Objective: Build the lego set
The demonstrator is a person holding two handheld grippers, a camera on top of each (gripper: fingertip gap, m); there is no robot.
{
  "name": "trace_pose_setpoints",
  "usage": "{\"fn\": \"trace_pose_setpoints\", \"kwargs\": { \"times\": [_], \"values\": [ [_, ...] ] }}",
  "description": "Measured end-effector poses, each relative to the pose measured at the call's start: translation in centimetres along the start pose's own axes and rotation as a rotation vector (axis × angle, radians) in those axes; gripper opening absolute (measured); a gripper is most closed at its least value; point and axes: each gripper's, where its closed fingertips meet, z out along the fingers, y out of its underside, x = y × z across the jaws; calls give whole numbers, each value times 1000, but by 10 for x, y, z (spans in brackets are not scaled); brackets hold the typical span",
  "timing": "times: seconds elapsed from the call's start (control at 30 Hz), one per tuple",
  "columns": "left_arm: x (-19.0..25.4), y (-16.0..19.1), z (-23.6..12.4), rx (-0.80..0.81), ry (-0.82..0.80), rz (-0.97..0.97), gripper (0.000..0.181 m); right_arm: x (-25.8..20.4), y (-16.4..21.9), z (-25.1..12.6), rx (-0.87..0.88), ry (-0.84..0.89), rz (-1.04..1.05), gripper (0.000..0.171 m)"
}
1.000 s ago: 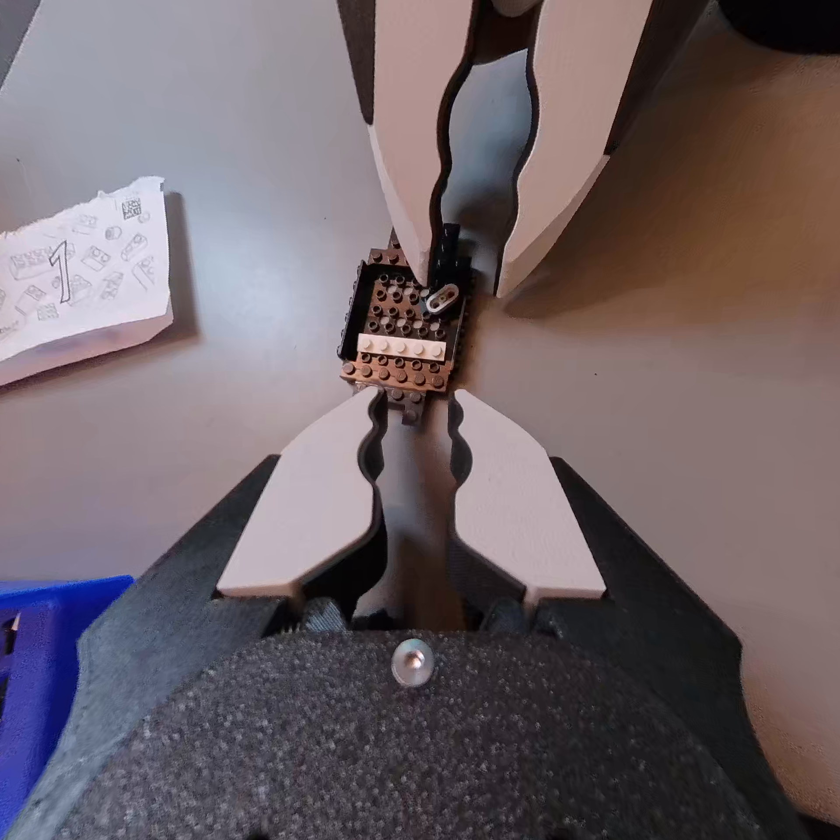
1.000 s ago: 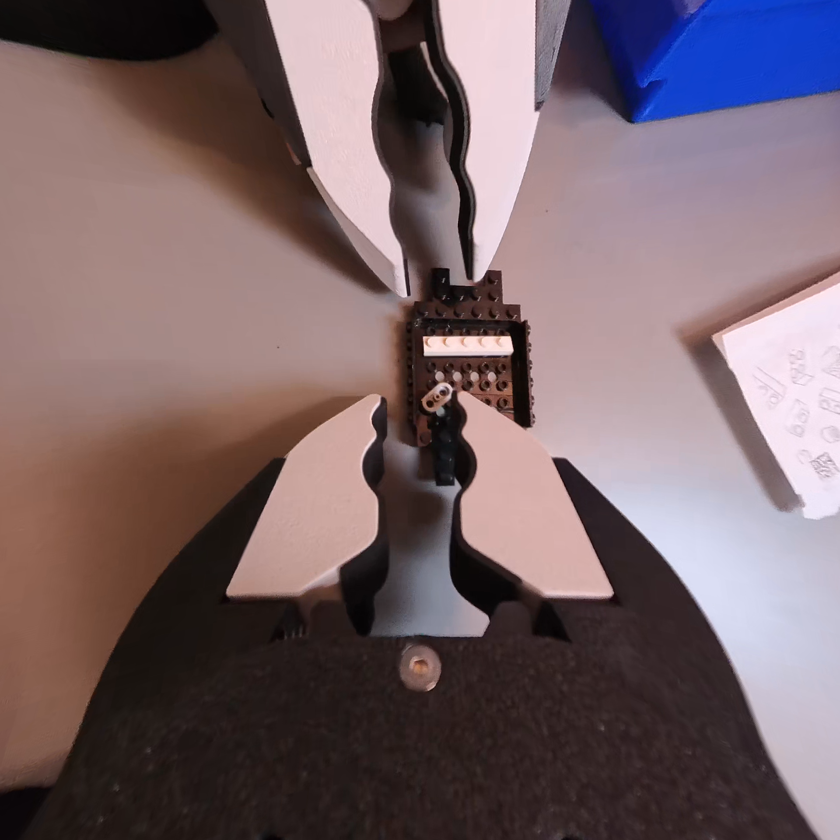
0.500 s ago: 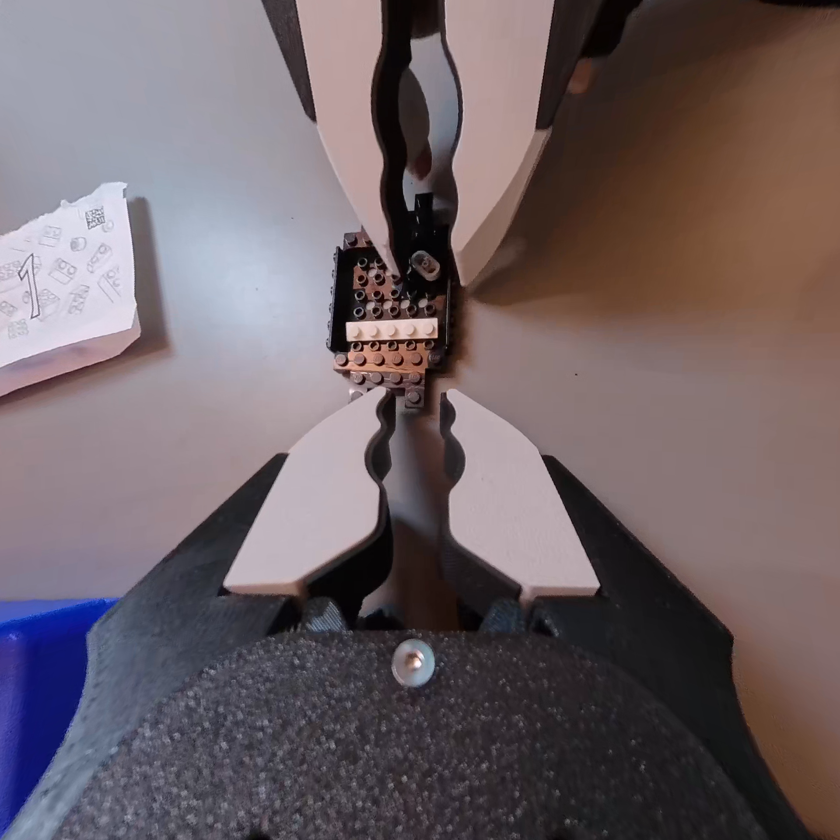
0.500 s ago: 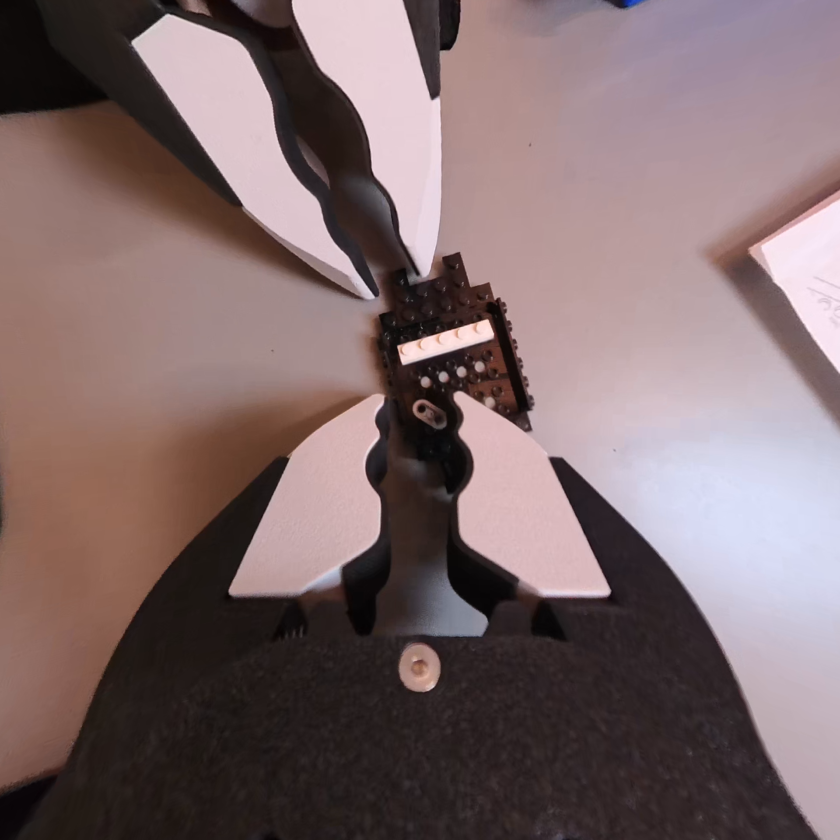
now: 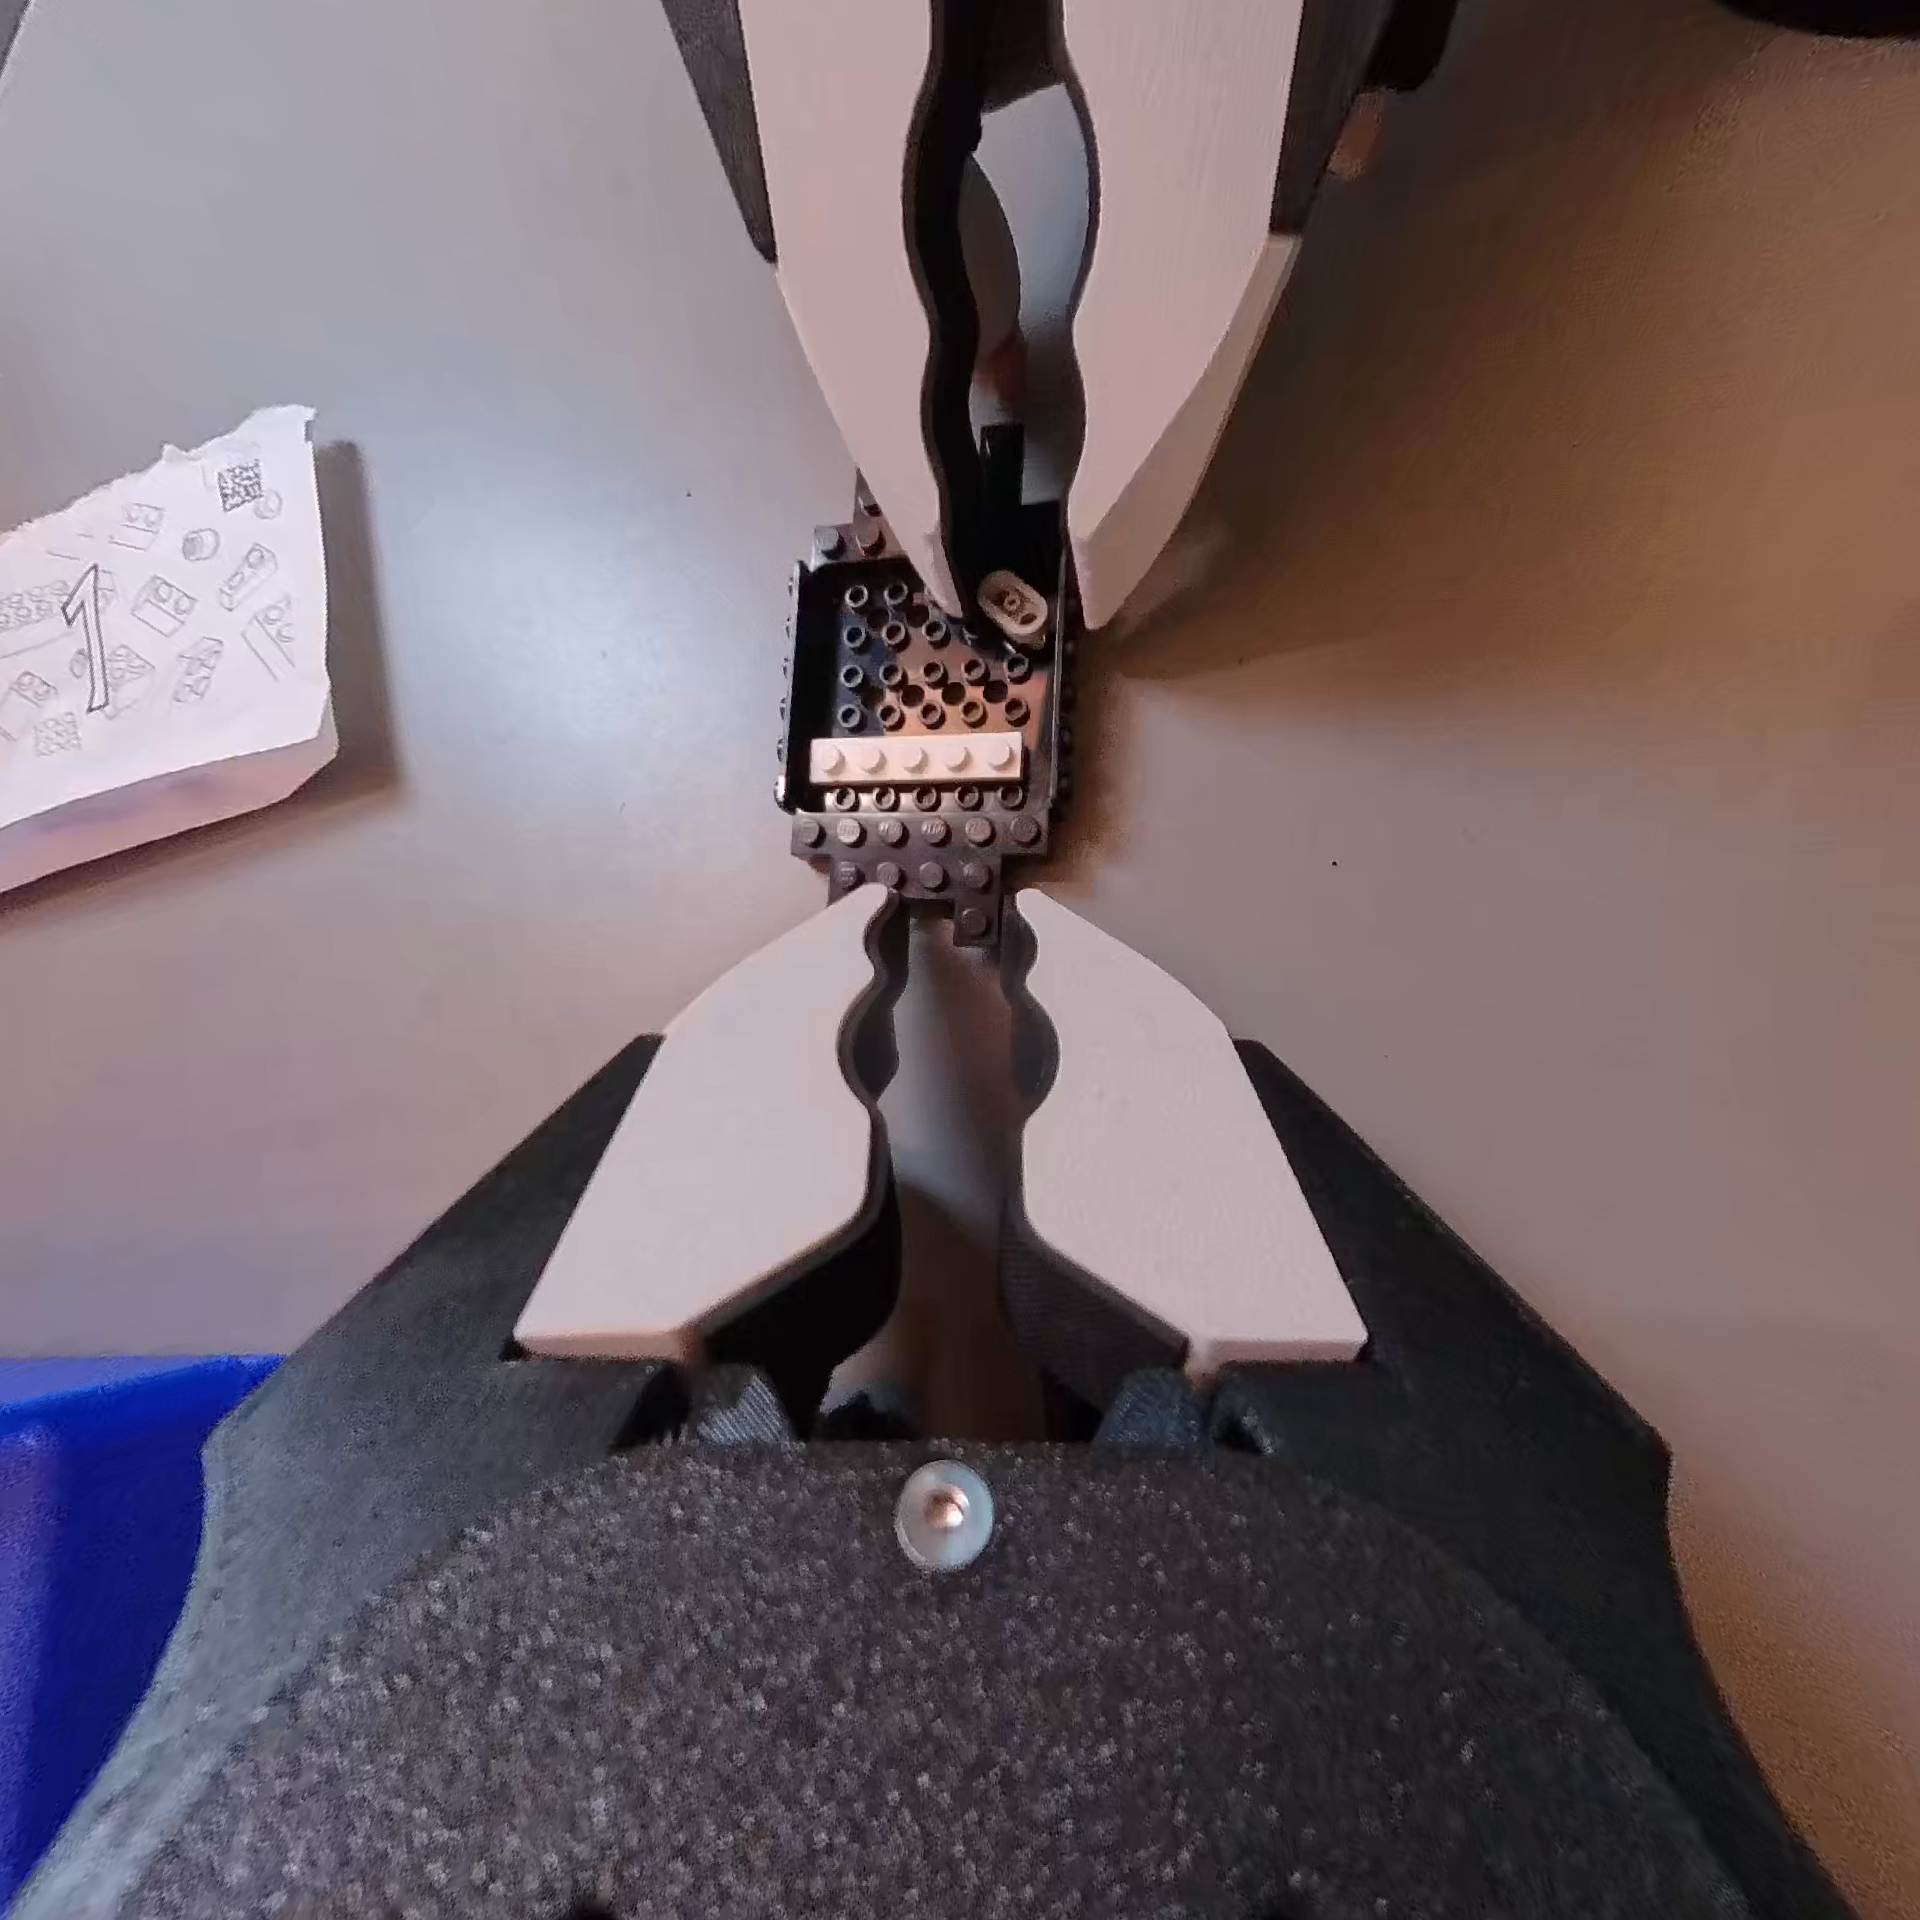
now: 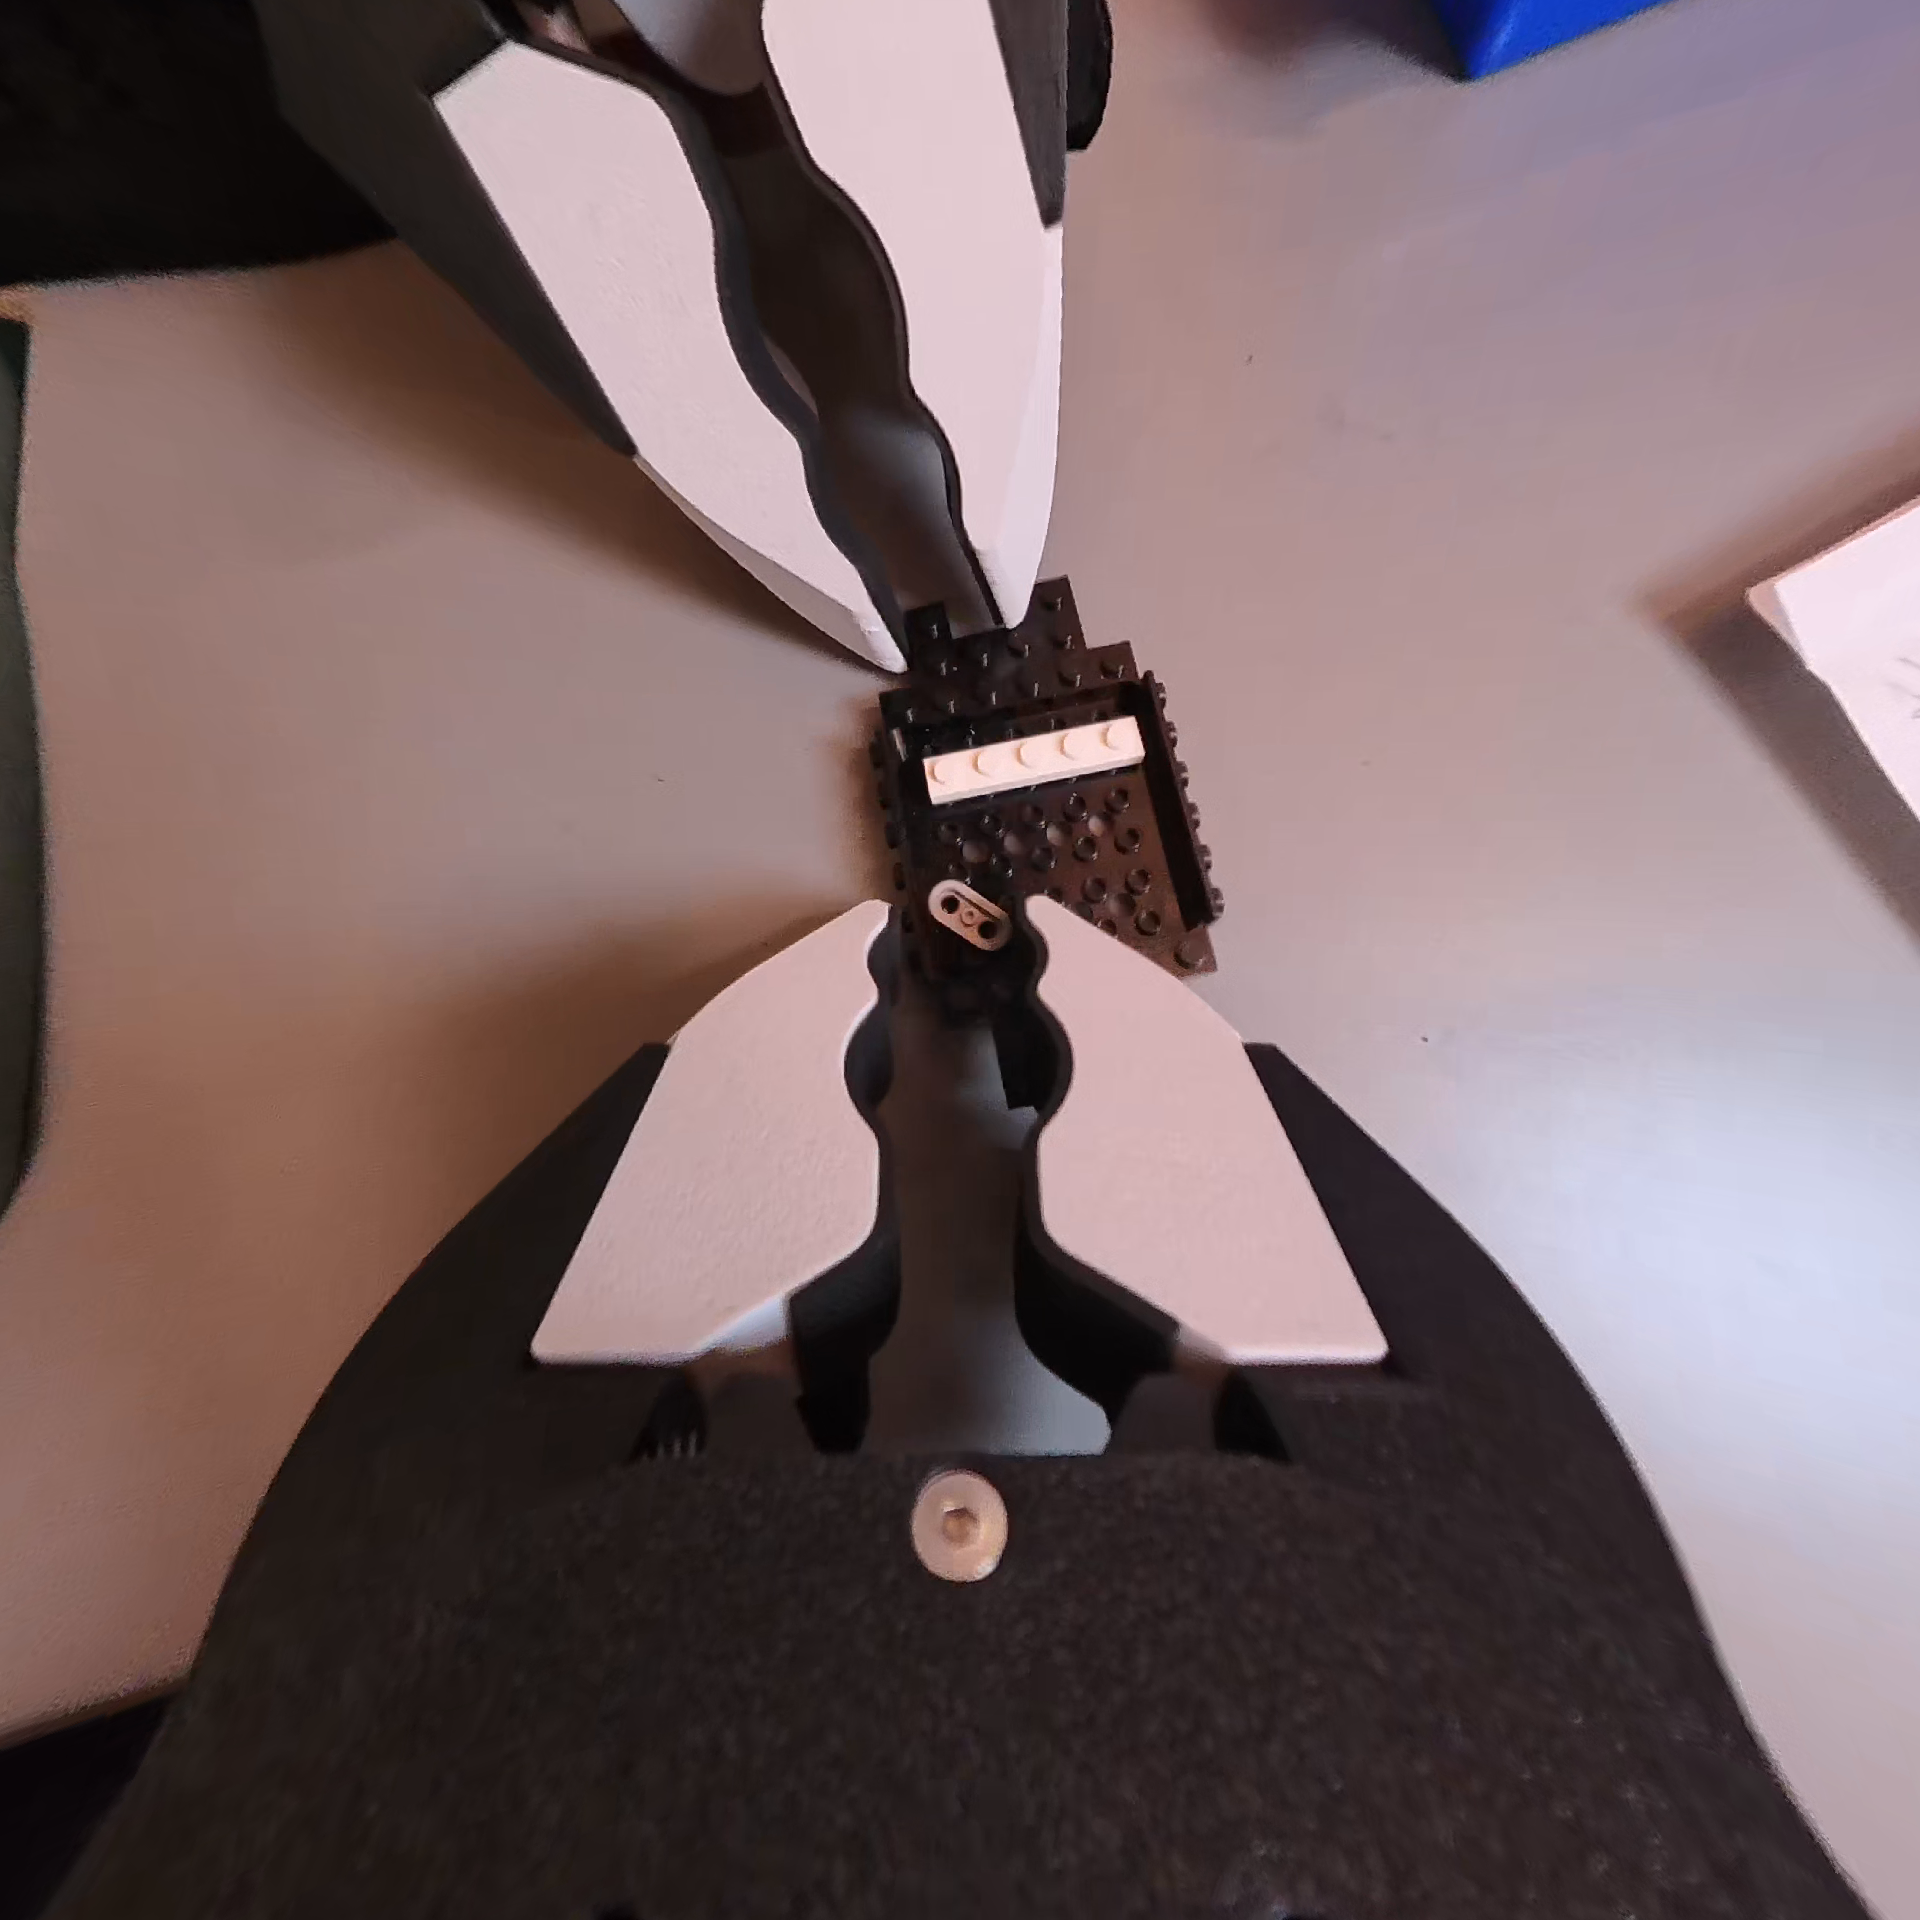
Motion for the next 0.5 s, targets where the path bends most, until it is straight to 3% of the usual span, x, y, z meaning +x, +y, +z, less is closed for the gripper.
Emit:
{"fn": "trace_pose_setpoints", "kwargs": {
  "times": [0.07, 0.37, 0.5],
  "values": [
    [-1, 1, 0, -1, -4, -5, 16, -2, -8, -5, 59, -22, 3, 11],
    [-5, 1, -6, 13, -8, -20, 17, -4, -14, -8, 129, -30, -37, 11],
    [4, -24, -17, 175, 105, -145, 15, -5, -23, -8, 180, 19, -141, 11]
  ]
}}
